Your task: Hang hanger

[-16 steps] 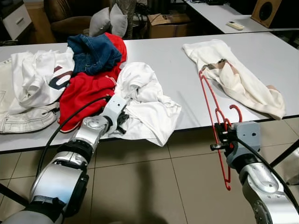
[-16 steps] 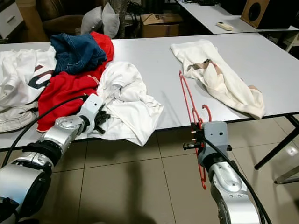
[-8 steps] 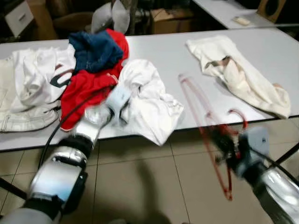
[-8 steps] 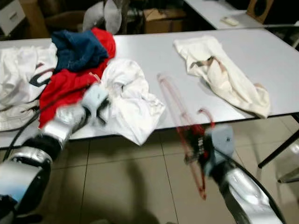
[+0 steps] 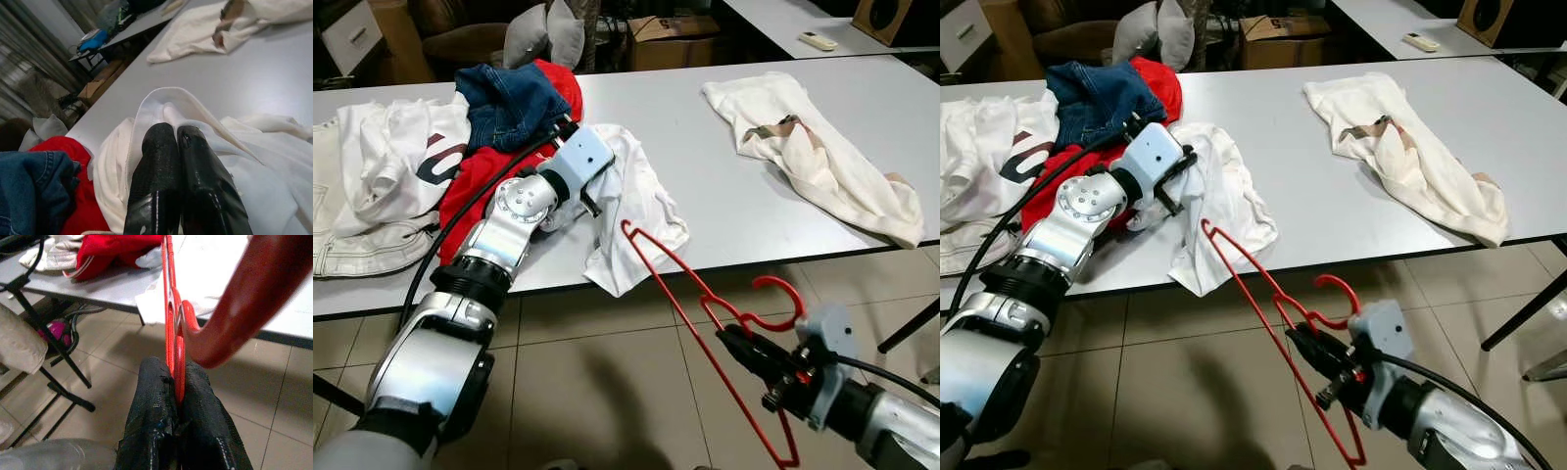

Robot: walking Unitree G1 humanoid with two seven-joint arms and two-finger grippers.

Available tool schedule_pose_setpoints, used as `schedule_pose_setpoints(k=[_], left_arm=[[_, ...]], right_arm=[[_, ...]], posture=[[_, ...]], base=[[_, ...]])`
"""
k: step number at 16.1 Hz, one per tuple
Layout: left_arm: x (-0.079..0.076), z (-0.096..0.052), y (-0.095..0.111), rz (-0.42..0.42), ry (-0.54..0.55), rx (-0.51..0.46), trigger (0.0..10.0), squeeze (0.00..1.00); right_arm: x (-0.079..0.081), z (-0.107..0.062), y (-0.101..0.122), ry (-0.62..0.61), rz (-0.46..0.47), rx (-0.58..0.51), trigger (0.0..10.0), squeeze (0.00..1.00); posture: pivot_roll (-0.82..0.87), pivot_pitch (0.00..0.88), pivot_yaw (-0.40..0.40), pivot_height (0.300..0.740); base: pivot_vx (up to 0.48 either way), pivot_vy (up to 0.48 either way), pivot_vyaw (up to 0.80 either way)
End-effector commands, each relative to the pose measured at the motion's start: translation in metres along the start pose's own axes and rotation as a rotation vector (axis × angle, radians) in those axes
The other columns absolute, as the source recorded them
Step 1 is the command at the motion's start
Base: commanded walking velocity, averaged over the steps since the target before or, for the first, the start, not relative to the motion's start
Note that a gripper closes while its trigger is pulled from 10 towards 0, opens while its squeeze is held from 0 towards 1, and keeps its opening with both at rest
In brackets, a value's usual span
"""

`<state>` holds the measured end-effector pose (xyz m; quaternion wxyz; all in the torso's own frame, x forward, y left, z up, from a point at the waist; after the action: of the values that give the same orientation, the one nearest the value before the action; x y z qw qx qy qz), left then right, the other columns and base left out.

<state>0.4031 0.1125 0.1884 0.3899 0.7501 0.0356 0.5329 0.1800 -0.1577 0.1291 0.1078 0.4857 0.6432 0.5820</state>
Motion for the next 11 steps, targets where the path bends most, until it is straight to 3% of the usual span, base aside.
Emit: schedule_pose_setpoints(k=[1,4,7,9,11], left_arm=[[-0.001,-0.003,-0.004,0.04,-0.02,0.026,1.6,0.0],[0.001,-0.007,-0.008,0.057,-0.026,0.053,1.6,0.0],[0.006,-0.011,-0.012,0.063,-0.032,0.08,1.7,0.0],[0.012,-0.015,-0.015,0.064,-0.028,0.102,1.6,0.0],[0.015,-0.019,-0.019,0.078,-0.034,0.127,1.6,0.0]], right_arm=[[0.005,0.003,0.002,0.017,0.009,-0.003,10.0,0.0],[-0.004,0.01,-0.002,-0.039,0.028,0.026,10.0,0.0],[-0.002,0.015,-0.006,0.008,0.023,0.091,10.0,0.0],[-0.014,0.014,-0.01,-0.046,0.017,0.189,10.0,0.0],[-0.04,0.013,0.001,-0.192,0.02,0.171,10.0,0.0]], posture=[[-0.09,0.012,0.049,0.74],[-0.08,0.01,0.043,0.74],[-0.08,0.009,0.037,0.74],[-0.08,0.01,0.033,0.74],[-0.07,0.01,0.025,0.74]], base=[[0.0,0.0,0.0],[0.0,0.0,0.0],[0.0,0.0,0.0],[0.0,0.0,0.0],[0.0,0.0,0.0]])
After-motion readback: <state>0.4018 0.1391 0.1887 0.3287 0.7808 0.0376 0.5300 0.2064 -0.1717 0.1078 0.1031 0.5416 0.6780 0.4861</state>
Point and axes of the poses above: a point about 5 cm out from each wrist's last joint towards the gripper, its own z axis pointing out of the wrist towards the gripper, its own y axis along the axis of the wrist's last joint, x = y × z, the point moved 2 cm from there along z, pointing out of the wrist towards the gripper, and after that the axes turned 15 degrees about z, right-handed, at the moved point
